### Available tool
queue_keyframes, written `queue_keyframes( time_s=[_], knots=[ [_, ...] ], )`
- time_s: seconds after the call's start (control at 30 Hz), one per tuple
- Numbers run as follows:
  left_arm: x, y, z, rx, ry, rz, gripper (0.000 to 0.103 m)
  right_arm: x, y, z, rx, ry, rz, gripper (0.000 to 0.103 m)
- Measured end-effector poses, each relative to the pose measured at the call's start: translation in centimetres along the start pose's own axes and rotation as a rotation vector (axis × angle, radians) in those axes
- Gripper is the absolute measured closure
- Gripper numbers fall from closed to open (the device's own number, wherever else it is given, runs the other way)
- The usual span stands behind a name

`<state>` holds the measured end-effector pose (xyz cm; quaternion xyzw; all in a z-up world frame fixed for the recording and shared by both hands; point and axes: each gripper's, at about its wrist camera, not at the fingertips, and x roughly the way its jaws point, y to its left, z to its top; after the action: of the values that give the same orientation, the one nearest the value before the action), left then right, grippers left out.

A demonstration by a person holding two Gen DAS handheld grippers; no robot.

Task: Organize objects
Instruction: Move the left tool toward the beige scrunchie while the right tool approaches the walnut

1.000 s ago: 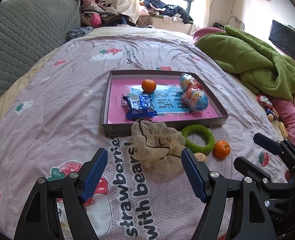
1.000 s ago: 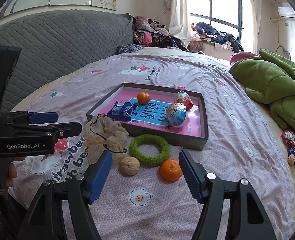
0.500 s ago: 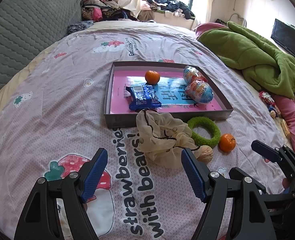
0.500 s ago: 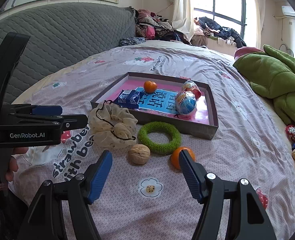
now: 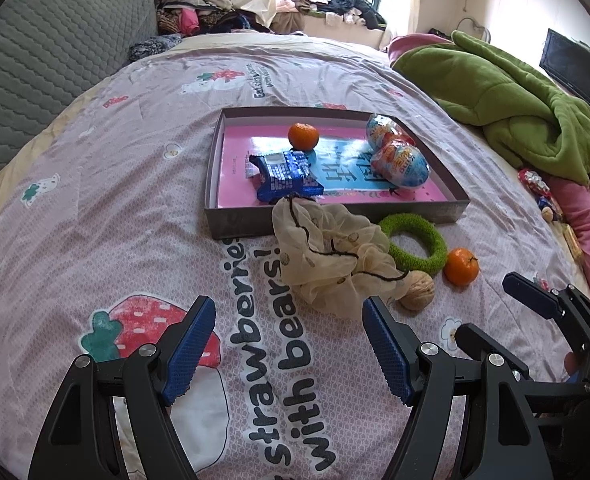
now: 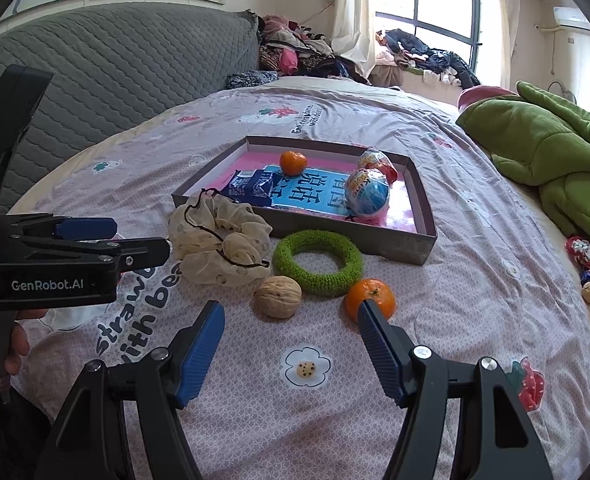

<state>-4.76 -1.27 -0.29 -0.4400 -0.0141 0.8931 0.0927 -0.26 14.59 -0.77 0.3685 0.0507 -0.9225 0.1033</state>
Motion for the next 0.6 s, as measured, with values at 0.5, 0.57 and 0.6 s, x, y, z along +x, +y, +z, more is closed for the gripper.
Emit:
queue_keyframes(
  time_s=[0.5,0.57,0.6],
  knots=[
    [2.9,0.0,0.4,0.014,0.006,-0.029,0.026,2.9,1.3,-0.7,0.038,0.022,-0.057,0.035],
    [3.4,0.3,0.9,0.005,0.009,-0.035,0.026,3.6,1.2,-0.7,0.052,0.027,-0.064,0.035],
    [3.6,0.4,1.1,-0.001,0.009,-0.036,0.026,4.0,1.1,-0.7,0.064,0.034,-0.067,0.035]
  ],
)
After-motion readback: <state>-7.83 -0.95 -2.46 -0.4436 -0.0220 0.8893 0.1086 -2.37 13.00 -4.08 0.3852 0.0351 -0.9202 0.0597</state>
